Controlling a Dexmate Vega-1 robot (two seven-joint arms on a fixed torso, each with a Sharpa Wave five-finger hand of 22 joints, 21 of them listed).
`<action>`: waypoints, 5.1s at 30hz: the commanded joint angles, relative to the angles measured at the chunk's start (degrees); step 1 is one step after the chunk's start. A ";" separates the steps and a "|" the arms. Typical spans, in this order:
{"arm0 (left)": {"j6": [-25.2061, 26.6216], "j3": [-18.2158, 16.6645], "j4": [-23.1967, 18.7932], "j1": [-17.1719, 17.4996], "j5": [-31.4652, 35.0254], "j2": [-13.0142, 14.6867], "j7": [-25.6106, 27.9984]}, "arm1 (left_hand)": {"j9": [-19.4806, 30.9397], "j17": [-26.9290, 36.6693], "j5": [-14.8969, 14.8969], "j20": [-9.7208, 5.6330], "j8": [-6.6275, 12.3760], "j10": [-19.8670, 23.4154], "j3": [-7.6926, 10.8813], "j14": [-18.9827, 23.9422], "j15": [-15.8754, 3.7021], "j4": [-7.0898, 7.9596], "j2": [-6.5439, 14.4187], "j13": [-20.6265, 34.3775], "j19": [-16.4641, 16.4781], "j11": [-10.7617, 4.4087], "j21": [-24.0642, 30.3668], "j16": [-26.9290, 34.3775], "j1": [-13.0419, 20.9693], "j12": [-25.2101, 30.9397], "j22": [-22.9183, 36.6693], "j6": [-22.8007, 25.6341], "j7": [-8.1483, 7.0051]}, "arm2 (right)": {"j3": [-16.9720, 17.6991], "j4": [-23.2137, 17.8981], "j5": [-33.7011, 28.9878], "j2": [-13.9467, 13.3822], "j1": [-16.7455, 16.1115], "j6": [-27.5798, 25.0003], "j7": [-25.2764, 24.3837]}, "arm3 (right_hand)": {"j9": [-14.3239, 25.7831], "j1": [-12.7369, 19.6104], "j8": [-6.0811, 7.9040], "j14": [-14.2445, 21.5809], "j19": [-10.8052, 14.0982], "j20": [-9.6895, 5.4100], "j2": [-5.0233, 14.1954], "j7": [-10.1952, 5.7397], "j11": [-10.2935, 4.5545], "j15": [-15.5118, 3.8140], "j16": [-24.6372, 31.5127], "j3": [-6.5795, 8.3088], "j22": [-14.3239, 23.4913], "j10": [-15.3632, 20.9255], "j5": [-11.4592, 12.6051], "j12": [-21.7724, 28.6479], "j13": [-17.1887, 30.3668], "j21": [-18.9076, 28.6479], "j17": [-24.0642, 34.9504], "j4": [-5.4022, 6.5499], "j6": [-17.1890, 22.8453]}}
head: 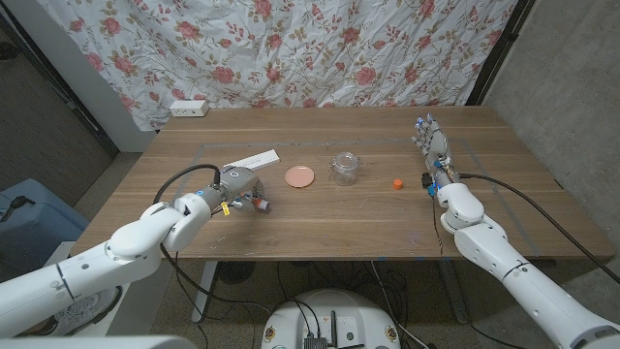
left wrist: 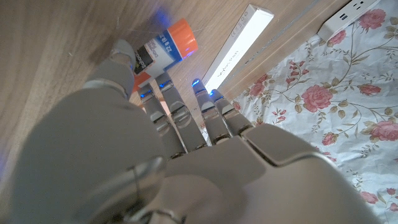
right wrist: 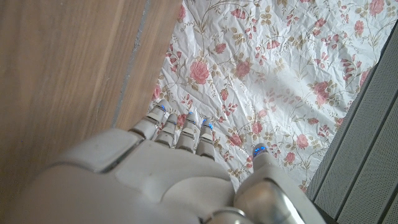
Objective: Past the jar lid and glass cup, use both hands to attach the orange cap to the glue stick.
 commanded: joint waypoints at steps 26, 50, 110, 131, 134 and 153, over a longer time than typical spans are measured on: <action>5.97 -0.12 -5.25 -1.54 2.68 -3.56 -4.99 | 0.46 0.04 0.20 -0.12 -0.96 4.92 -0.63 -1.55 -6.78 0.32 0.48 0.62 -0.89 -2.06 -0.37 -0.40 -0.40 -0.66 0.17 7.93 1.02 | 1.48 -9.83 -10.33 -13.43 -4.09 -9.86 -0.78 | 0.10 3.36 -0.25 0.21 -1.52 -0.35 -0.37 -2.69 0.62 -0.17 -0.16 1.02 0.14 1.42 -0.16 0.61 0.29 -0.59 -1.70 -4.18 -1.28; 7.36 2.23 -4.25 -4.47 3.35 -10.24 -4.23 | 0.55 0.10 0.23 -0.04 -1.22 5.01 -0.93 -1.59 -6.94 0.36 0.68 0.64 -1.13 -2.06 -0.36 -0.22 -0.57 -0.72 0.17 8.03 1.10 | 3.74 -19.38 -17.59 -25.10 -8.75 -21.48 1.15 | 0.37 9.13 0.10 -1.82 -2.42 1.89 -2.66 -4.49 0.33 0.88 -0.61 2.57 0.16 0.13 -0.98 0.52 0.71 -0.53 -2.74 -8.72 -4.74; 7.18 7.24 3.18 -10.09 -10.65 -20.25 7.76 | 0.69 0.14 0.25 0.09 -2.07 4.99 -1.90 -1.85 -6.64 0.51 0.85 0.69 -2.41 -2.04 -0.49 -0.09 -1.49 -0.91 0.18 7.90 1.24 | -14.12 -36.71 -55.12 -39.81 7.45 -49.42 30.64 | 1.12 26.53 2.05 -0.90 -1.77 6.72 -9.39 -4.22 0.73 3.86 0.34 6.56 0.15 1.59 -0.77 0.92 1.73 -0.45 -3.71 -9.30 -4.68; 3.14 7.39 5.86 -12.11 -18.22 -19.43 8.42 | 0.73 0.16 0.28 0.22 -2.47 4.36 -2.04 -2.23 -6.80 0.54 1.14 0.69 -3.64 -2.03 -0.63 -0.15 -1.71 -1.09 0.19 7.48 1.29 | -17.38 -32.86 -63.68 -35.94 12.04 -43.71 41.77 | 1.28 28.28 1.41 -0.96 -1.93 6.92 -10.08 -4.95 0.99 4.35 0.60 6.80 0.19 0.85 -0.38 0.95 2.10 -0.32 -3.54 -8.61 -6.84; 2.66 7.80 6.30 -12.60 -18.52 -19.43 8.45 | 0.74 0.16 0.29 0.18 -2.47 4.33 -2.04 -2.25 -6.78 0.55 1.20 0.69 -3.68 -2.03 -0.61 -0.14 -1.73 -1.08 0.19 7.54 1.32 | -17.38 -32.26 -64.16 -35.55 12.31 -42.31 42.58 | 1.30 28.32 1.61 -0.64 -1.84 6.98 -10.30 -5.17 1.05 4.28 0.76 6.72 0.20 1.00 -0.43 1.06 2.16 -0.28 -3.51 -8.54 -6.45; -0.48 9.56 9.90 -14.94 -20.85 -20.99 9.76 | 0.76 0.16 0.28 0.20 -2.72 4.13 -2.18 -2.41 -6.57 0.62 1.37 0.72 -3.76 -2.04 -0.46 -0.13 -2.05 -1.06 0.20 7.28 1.49 | -17.12 -29.85 -66.15 -33.25 12.97 -37.97 45.96 | 1.44 29.82 3.20 0.86 -0.53 6.00 -10.70 -5.01 -0.99 1.93 1.54 6.83 0.21 3.88 -0.57 2.05 2.34 0.06 -3.37 -8.31 -2.93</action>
